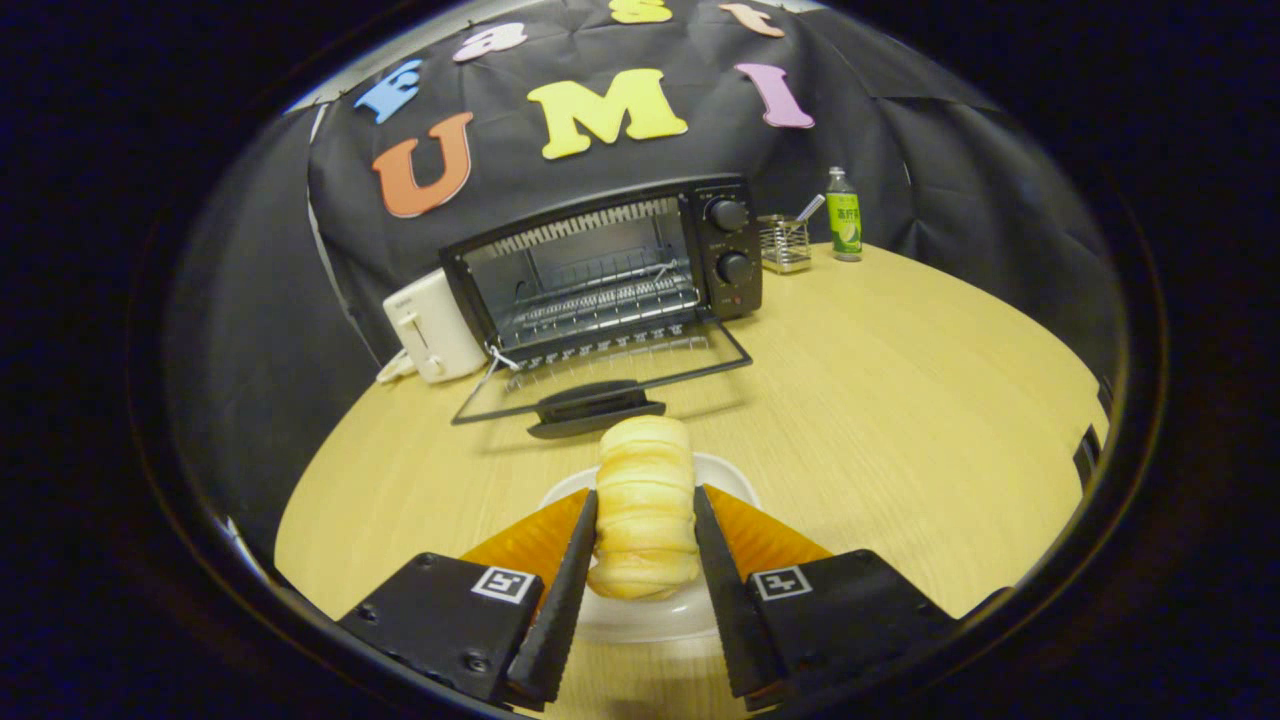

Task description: Open the toaster oven, put the food inside, and close the toaster oven door.

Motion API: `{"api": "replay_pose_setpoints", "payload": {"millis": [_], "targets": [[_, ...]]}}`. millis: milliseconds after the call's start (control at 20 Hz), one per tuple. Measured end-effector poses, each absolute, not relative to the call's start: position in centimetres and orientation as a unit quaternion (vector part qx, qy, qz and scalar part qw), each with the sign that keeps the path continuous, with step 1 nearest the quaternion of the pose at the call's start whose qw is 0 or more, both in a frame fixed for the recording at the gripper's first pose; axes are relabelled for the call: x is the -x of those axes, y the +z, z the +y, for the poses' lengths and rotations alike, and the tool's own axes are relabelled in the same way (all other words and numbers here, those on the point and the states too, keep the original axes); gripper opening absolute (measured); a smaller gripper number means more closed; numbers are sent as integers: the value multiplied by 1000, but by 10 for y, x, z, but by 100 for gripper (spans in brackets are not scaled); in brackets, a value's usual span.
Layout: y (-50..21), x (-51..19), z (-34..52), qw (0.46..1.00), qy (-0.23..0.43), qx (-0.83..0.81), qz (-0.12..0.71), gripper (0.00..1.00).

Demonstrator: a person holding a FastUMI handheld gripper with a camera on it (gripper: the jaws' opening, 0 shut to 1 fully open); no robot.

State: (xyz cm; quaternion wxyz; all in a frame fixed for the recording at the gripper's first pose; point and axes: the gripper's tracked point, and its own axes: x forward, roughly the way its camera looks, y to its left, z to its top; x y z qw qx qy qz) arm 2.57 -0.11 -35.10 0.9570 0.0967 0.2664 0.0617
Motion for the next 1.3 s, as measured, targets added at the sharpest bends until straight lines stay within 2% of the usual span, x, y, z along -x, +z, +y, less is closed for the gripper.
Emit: {"api": "replay_pose_setpoints", "payload": {"millis": [250,400,650,1000,1300], "targets": [[-308,-50,14,965,98,-129,207,65],[-279,-65,36,956,152,-188,167,65],[-256,-93,45,937,192,-253,145,65],[-268,-156,42,861,170,-452,163,64],[-280,-219,48,859,152,-465,151,64]]}}
